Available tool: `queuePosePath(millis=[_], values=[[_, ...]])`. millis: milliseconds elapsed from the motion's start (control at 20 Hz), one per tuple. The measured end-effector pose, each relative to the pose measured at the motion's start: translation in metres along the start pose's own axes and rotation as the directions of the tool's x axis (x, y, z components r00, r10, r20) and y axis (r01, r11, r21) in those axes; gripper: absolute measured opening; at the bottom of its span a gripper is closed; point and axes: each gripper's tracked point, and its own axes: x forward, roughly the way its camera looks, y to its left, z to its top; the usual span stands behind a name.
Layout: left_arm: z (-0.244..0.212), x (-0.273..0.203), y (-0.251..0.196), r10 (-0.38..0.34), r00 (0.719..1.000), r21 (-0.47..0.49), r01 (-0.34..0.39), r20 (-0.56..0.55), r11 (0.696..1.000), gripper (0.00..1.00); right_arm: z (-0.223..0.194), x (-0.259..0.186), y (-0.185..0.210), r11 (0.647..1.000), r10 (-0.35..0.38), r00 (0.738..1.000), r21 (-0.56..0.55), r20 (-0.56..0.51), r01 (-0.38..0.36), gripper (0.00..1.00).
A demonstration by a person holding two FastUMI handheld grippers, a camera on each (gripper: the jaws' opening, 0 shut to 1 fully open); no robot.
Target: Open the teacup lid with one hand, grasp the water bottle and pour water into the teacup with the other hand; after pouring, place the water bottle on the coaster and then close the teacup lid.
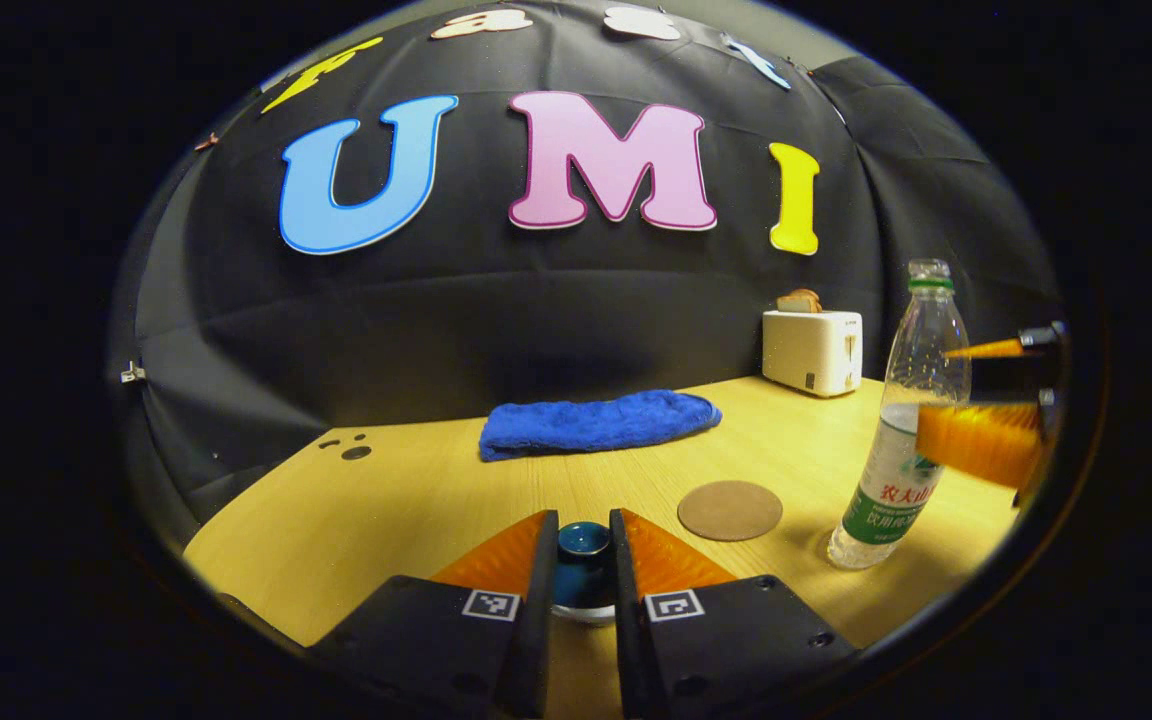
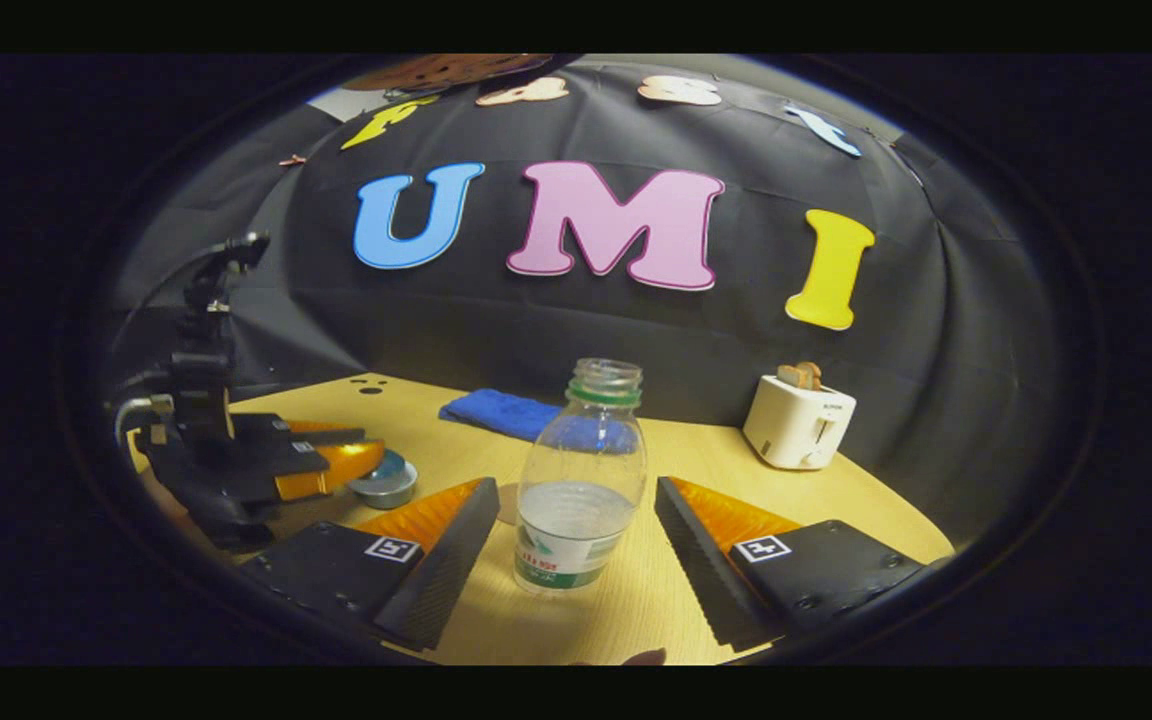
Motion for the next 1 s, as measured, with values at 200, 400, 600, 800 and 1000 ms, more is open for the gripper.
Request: queuePosePath(millis=[200, 400, 600, 800, 1000], values=[[0.012, -0.005, 0.011, 0.014, 1.000, -0.021, -0.013, 0.003, 1.000, 0.27, -0.045, 0.008, 0.003, 0.999, -0.005, 0.993, 0.031, -0.118, 0.009, 0.98], [0.009, -0.008, 0.015, 0.015, 1.000, -0.018, -0.015, -0.002, 1.000, 0.31, -0.066, 0.012, 0.003, 0.998, -0.011, 0.982, 0.066, -0.189, 0.024, 0.98], [0.007, -0.007, 0.018, 0.017, 1.000, -0.006, -0.017, -0.003, 1.000, 0.31, -0.083, 0.017, 0.010, 0.998, 0.006, 0.968, 0.062, -0.249, 0.010, 0.98], [0.005, -0.007, 0.024, 0.024, 1.000, -0.003, -0.024, -0.007, 1.000, 0.31, -0.086, 0.026, 0.008, 0.998, 0.013, 0.961, 0.065, -0.278, 0.005, 0.76], [0.005, -0.011, 0.035, 0.041, 0.999, -0.001, -0.041, -0.008, 0.999, 0.31, -0.067, 0.029, -0.018, 0.988, -0.076, 0.958, -0.152, -0.275, 0.034, 0.77]])
